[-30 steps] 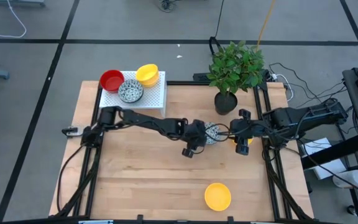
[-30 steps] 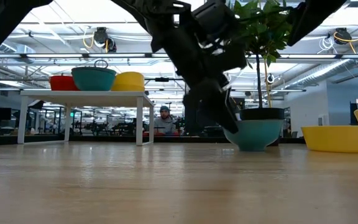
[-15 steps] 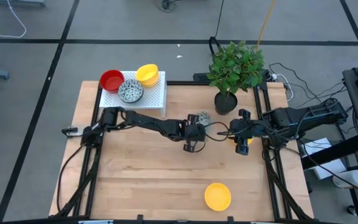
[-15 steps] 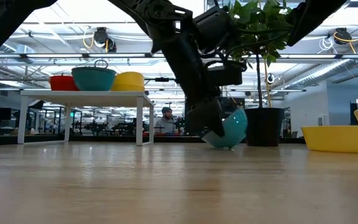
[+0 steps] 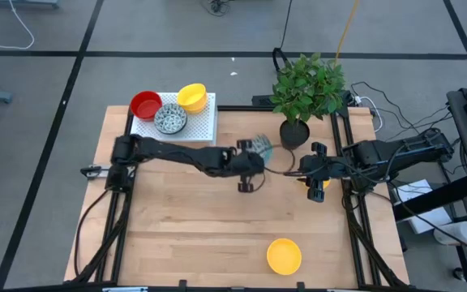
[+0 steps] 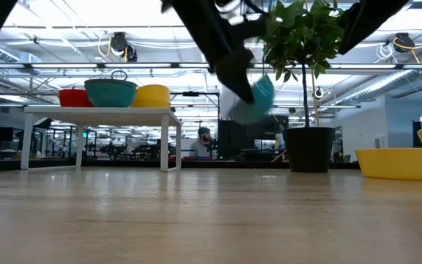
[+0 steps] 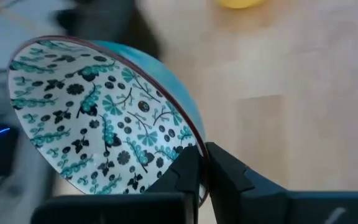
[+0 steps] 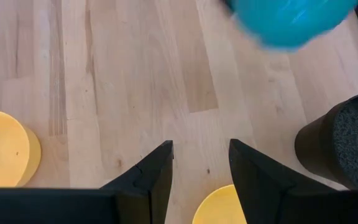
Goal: Pick & Place Mini bowls
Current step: Stack the blue bowl on the blue bowls on the shelf
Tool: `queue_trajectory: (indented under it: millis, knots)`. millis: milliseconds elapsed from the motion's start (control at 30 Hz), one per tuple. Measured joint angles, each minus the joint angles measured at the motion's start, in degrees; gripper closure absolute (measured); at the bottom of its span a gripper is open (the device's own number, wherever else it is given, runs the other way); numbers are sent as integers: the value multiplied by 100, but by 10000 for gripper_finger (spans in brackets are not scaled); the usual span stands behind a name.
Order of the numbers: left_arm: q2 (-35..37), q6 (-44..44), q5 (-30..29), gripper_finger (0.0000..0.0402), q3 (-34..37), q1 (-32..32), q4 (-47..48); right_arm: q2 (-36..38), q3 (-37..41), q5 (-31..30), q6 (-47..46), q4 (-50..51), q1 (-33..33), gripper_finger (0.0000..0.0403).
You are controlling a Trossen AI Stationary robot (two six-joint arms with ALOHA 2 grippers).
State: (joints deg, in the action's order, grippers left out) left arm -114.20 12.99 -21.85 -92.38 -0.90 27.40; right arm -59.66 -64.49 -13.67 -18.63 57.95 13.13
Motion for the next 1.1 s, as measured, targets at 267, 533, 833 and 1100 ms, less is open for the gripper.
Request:
queue_trajectory:
  millis: [267, 533, 833, 1100]
  knots:
    - [1311, -894, -1188, 388, -9, 299, 1736, -2, 0, -212, 0, -158, -2, 259]
    - [2428, -1803, -1829, 391, -9, 755, 3726, -2, 0, -320, 129, -372, -22, 259]
    - [2832, -2551, -1426, 375, -9, 1327, 6075, -2, 0, -593, 132, -378, -77, 259]
    - [2671, -2487, -362, 389, 37, 1679, 6119, -2, 0, -586, 153, -377, -217, 259]
